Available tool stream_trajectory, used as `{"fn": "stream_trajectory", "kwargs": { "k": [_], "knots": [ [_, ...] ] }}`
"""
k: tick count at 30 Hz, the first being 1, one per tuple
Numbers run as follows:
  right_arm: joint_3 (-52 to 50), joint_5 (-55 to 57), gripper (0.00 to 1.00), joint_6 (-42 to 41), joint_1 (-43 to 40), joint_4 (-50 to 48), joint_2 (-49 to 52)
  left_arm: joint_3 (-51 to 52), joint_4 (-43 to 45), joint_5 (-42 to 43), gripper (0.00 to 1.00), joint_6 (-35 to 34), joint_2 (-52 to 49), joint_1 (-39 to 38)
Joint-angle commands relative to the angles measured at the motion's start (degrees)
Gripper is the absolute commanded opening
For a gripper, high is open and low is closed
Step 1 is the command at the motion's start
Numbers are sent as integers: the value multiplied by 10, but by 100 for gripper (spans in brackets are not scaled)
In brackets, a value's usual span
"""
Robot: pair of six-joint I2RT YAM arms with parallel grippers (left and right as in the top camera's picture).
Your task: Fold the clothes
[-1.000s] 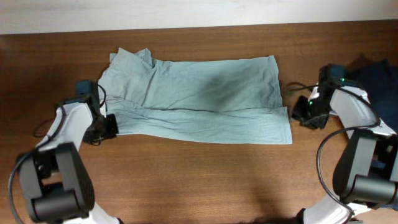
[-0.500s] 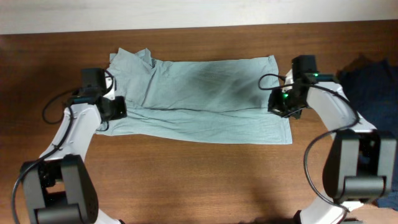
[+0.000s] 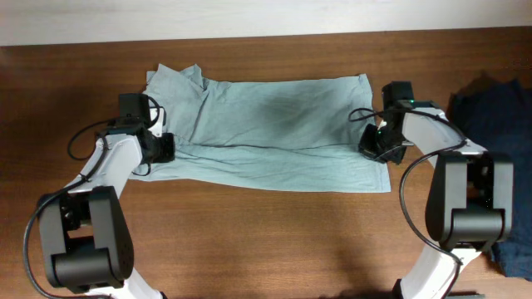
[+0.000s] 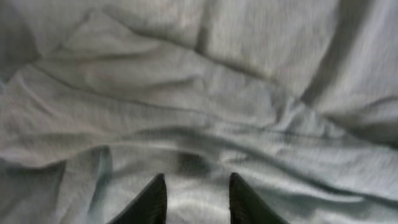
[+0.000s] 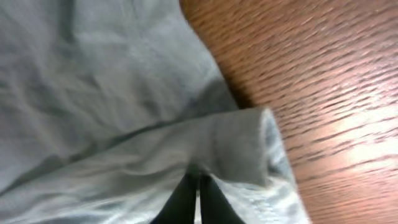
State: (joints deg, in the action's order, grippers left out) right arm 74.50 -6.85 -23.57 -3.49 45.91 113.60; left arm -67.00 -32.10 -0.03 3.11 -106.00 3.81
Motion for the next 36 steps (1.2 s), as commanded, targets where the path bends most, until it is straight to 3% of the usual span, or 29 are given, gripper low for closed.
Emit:
{"fn": "stream_trajectory", "kwargs": {
  "k": [1, 3, 5, 6, 11, 14, 21, 27, 31, 36],
  "knots": [
    [36, -41, 16, 70, -19, 17, -74, -51, -40, -2, 47, 15, 29, 1],
    [54, -41, 26, 72, -22, 45, -123, -94, -79, 0, 53, 15, 55, 1],
    [60, -50, 31, 73, -20, 65, -162, -127, -99, 10, 72, 15, 80, 1],
    [60, -59, 32, 73, -16, 80, -176, -133, -101, 14, 75, 15, 92, 1],
    [57, -61, 31, 70, -7, 153, -167, -133, -130, 14, 66, 15, 102, 1],
    [47, -60, 33, 71, -7, 159, -151, -122, -151, 13, 65, 10, 88, 1],
    [41, -63, 42, 71, -6, 179, -127, -96, -154, 14, 66, 10, 51, 1],
    [42, -71, 57, 71, -6, 174, -127, -97, -137, 14, 70, 10, 49, 1],
    [56, -118, 60, 129, -6, 179, -127, -140, -152, 52, 71, 11, 49, 1],
    [136, -107, 68, 134, -6, 228, -127, -256, -233, 47, 71, 33, 49, 1]
  ]
}}
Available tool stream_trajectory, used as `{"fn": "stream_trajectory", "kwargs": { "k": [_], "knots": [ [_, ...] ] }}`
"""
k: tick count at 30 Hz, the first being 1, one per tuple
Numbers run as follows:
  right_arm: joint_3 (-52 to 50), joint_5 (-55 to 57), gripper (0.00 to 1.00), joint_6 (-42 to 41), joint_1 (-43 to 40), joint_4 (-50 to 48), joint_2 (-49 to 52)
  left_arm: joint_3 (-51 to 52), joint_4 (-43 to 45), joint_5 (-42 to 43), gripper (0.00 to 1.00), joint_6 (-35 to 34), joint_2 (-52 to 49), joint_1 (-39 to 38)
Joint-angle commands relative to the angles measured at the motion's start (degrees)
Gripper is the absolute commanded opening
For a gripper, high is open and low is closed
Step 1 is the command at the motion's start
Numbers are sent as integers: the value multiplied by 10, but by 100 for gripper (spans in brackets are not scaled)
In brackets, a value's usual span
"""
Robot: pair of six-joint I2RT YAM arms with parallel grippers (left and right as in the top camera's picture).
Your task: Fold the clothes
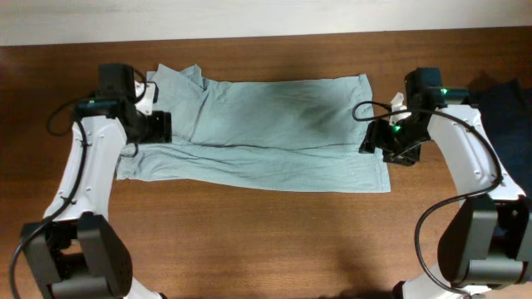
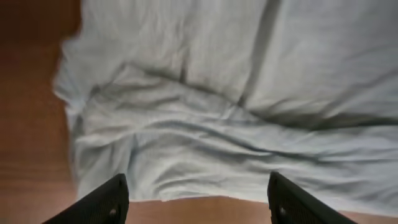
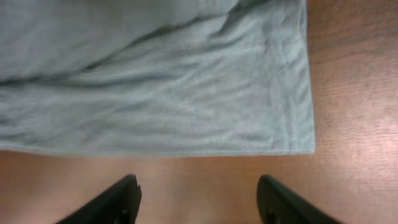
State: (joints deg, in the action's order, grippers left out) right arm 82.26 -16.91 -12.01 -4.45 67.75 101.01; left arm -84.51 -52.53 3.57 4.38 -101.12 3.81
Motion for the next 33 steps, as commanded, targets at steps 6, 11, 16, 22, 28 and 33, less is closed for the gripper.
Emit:
{"fn": "stream_trajectory", "kwargs": {
  "k": [6, 11, 16, 22, 28, 33],
  "knots": [
    [191, 25, 76, 28, 3, 62, -1, -220, -74, -1, 71, 20, 0, 1],
    [243, 20, 81, 28, 3, 36, 6, -270, -41, -1, 71, 20, -12, 1],
    [243, 4, 84, 28, 4, 9, 50, -270, -49, 17, 71, 20, -59, 1],
    [235, 7, 64, 47, 11, 114, 104, -269, -214, 37, 57, 19, -117, -4],
    [191, 10, 33, 47, 29, 125, 119, -213, -247, 37, 21, 2, -146, -7],
    [190, 23, 35, 56, 44, 148, 80, -211, -296, 35, 20, 2, -122, -16]
  ]
}}
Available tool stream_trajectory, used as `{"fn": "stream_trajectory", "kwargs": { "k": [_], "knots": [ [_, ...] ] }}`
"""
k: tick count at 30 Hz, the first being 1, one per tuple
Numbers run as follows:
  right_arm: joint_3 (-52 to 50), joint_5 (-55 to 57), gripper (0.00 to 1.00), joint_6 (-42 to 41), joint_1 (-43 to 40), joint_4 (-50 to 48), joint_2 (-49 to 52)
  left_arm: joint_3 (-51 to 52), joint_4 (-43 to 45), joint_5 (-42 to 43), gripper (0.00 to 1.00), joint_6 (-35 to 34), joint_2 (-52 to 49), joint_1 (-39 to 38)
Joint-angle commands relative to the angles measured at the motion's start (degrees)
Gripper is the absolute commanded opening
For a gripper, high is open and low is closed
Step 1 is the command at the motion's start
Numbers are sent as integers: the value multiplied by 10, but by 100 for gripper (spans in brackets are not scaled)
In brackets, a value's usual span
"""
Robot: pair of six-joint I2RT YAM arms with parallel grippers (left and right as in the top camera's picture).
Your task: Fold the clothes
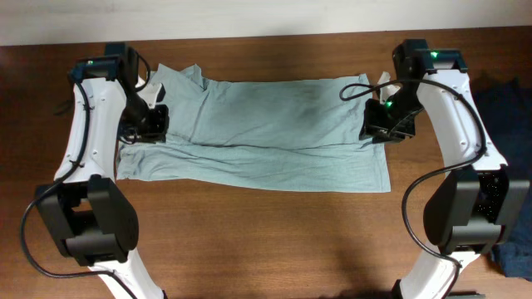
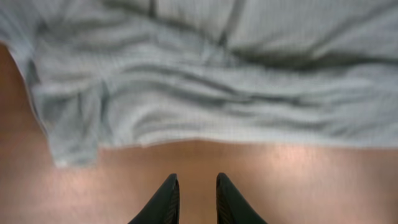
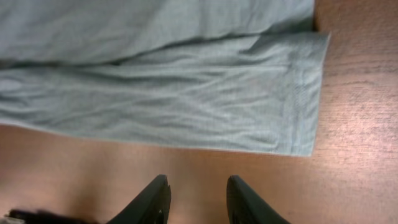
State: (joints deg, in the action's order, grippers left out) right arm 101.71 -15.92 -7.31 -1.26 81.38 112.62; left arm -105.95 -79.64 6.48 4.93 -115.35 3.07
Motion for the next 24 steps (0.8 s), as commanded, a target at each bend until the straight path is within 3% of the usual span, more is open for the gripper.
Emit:
{"fn": "stream_trajectory", "kwargs": {
  "k": [1, 5, 8, 11, 13, 17, 21, 24],
  "knots": [
    [-5, 42, 36, 9, 22, 30, -64, 3, -50, 2, 20, -4, 42, -16],
    [-17, 99, 38, -17, 55, 52, -120, 8, -98, -3, 20, -24, 103, -37],
    [-56, 127, 39, -42, 74, 31, -155, 39, -69, -48, 20, -56, 162, -52],
    [-142, 127, 39, -53, 89, -33, -202, 123, 7, -96, 22, -70, 243, -62],
    [-210, 128, 43, -64, 89, -94, -235, 202, 67, -95, 29, -73, 290, -59],
    [-323, 105, 75, -84, 82, -220, -264, 354, 196, -89, 48, -82, 325, -35],
    [-351, 72, 75, -101, 70, -297, -233, 439, 327, -22, 51, -82, 299, -10],
    [-351, 71, 68, -133, 59, -331, -204, 447, 379, -22, 51, -82, 264, -4]
  ]
}}
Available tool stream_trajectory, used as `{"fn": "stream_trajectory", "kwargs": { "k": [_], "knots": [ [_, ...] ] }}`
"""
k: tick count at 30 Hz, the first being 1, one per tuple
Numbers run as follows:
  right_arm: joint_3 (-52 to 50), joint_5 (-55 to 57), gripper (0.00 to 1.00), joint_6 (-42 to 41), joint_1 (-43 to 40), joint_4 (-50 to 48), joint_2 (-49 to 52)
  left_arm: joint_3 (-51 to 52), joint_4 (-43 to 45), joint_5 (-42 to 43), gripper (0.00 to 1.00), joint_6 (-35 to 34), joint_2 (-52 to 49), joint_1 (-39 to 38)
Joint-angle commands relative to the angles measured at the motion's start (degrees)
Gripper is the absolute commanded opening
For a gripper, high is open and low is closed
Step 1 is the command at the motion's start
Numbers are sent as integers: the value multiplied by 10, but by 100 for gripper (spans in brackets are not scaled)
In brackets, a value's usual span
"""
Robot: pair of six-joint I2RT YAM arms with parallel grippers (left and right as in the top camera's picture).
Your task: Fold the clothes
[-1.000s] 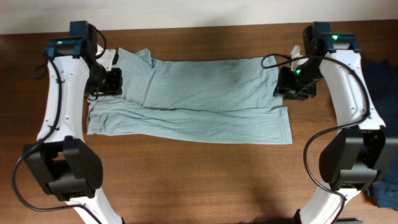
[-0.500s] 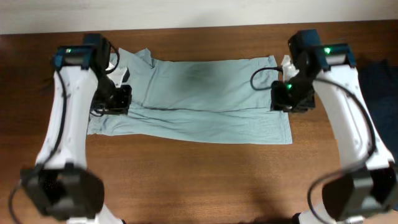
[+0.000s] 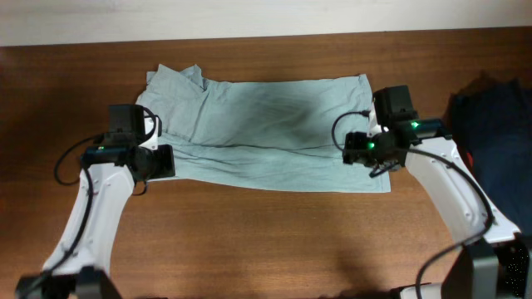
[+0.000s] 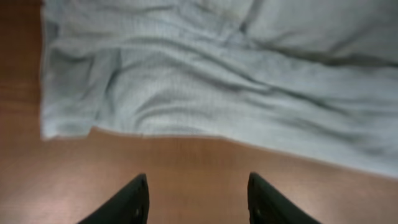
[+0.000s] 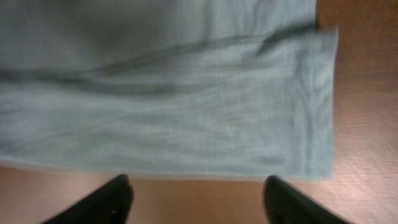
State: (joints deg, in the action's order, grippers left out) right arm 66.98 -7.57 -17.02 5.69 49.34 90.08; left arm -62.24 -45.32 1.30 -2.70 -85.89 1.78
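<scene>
A pale green garment [image 3: 266,133] lies spread across the brown table, its near strip folded over along a crease. My left gripper [image 3: 158,162] hangs open over the garment's near left corner [image 4: 62,118]; its fingertips [image 4: 140,186] stand over bare wood, nothing between them. My right gripper [image 3: 359,151] hangs open above the garment's near right corner [image 5: 311,149], jaws wide apart over bare wood by the hem [image 5: 186,171].
A dark blue pile of clothes [image 3: 490,116] lies at the right edge of the table. Bare brown wood [image 3: 266,241] runs along the near side. A pale wall strip borders the far edge.
Both arms have come down and inward toward the garment's near corners. Each gripper's jaws stand much wider apart than before. The garment lies as it did.
At first my right gripper was shut on the garment's right edge and my left was at its left edge. Then both stood open and apart from the cloth, farther back. Later the jaws were narrow; now both are wide open over the near corners.
</scene>
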Motion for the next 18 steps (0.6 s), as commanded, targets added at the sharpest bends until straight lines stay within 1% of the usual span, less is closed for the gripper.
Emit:
{"fn": "stream_trajectory", "kwargs": {
  "k": [1, 3, 4, 5, 8, 9, 12, 16, 18],
  "knots": [
    [-3, -15, 56, -53, -19, -29, 43, 10, 64, 30, 51, -5, -55, 10],
    [-3, -18, 44, -60, -28, -38, 68, 10, 101, 30, 51, -5, -94, 10],
    [-3, -20, 41, -60, -32, -42, 79, 10, 115, 30, 50, -5, -112, 10],
    [-3, -21, 38, -60, -34, -44, 89, 10, 125, 30, 50, -5, -131, 10],
    [-3, -24, 22, -60, -43, -60, 131, 10, 145, 30, 49, -5, -183, 10],
    [-3, -24, 18, -60, -44, -66, 144, 10, 150, 30, 47, -5, -194, 10],
    [-3, -25, 12, -60, -46, -68, 169, 10, 163, 30, 45, -5, -216, 10],
    [-3, -20, 10, -60, -46, -63, 190, 10, 161, 30, 44, -5, -237, 10],
    [-5, -7, 7, -60, -46, -55, 198, 10, 151, 30, 44, -5, -243, 10]
  ]
}}
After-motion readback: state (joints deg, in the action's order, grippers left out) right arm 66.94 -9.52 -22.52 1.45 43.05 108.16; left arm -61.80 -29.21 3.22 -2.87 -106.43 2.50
